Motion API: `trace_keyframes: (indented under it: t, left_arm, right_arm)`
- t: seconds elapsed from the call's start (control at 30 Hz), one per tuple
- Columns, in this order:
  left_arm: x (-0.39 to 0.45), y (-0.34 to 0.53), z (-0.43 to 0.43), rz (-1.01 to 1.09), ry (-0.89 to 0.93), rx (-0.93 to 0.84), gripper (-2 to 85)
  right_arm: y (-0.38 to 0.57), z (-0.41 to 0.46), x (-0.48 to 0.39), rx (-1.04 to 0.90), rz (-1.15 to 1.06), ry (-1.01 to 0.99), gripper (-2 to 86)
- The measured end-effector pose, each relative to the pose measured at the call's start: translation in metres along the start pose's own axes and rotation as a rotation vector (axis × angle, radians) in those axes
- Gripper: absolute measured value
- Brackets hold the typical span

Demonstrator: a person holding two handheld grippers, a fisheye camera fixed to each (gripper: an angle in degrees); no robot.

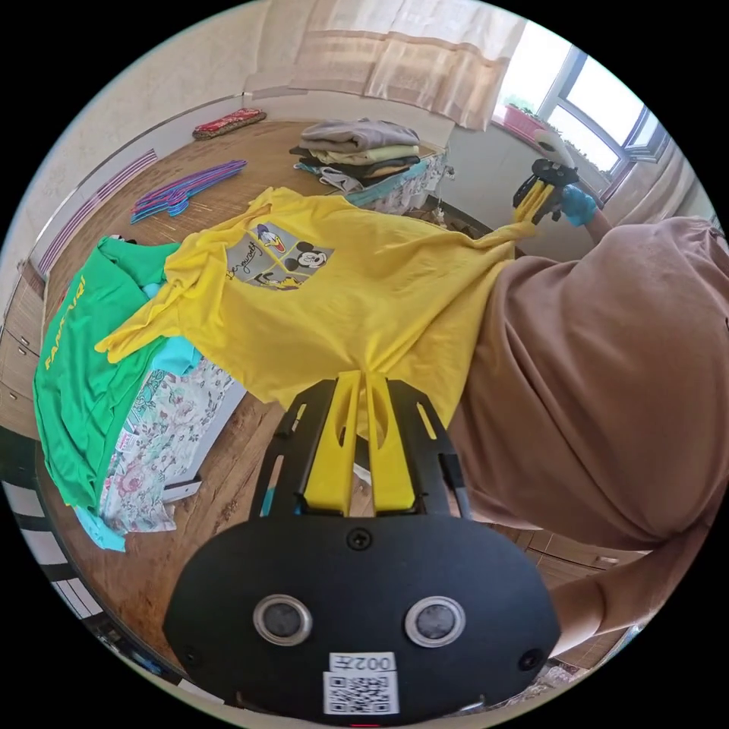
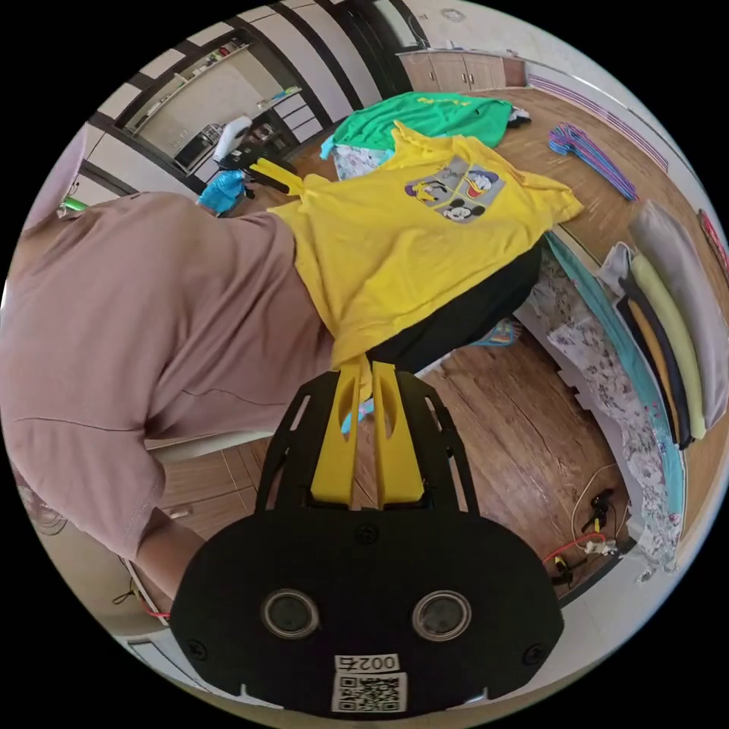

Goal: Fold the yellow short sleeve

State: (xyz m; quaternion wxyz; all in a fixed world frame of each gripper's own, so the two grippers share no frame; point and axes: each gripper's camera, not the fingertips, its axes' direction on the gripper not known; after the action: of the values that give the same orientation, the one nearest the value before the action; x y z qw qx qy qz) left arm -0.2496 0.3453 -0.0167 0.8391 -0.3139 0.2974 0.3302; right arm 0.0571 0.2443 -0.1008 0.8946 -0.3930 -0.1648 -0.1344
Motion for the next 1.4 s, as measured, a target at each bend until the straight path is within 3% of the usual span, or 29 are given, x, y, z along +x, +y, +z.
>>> trace_keyframes:
  t: [0.1,0.27,0.43,0.73,1.07,1.4]
  left_arm:
    - [-0.005,0.000,-0.006,-0.033,-0.020,0.032,-1.5]
    - [-0.018,-0.007,-0.026,-0.102,-0.098,0.122,-1.4]
    - [-0.023,-0.034,-0.007,-0.149,-0.143,0.091,0.9]
    - [-0.031,-0.067,0.044,-0.325,-0.144,-0.003,5.7]
    - [-0.024,-0.072,0.046,-0.382,-0.115,0.021,1.6]
    - [-0.010,-0.078,0.042,-0.389,-0.169,0.043,-1.3]
  right_arm:
    - [0.001,0.007,0.019,-0.028,0.111,0.048,0.2]
    - [-0.017,-0.002,0.021,0.192,0.168,0.152,0.4]
    - [-0.057,0.013,0.018,0.287,0.178,0.234,1.7]
    - [-0.127,0.052,0.011,0.227,0.169,0.298,7.7]
    - [-0.145,0.074,0.004,0.181,0.193,0.295,-0.2]
    - [-0.146,0.077,0.001,0.213,0.233,0.382,0.7]
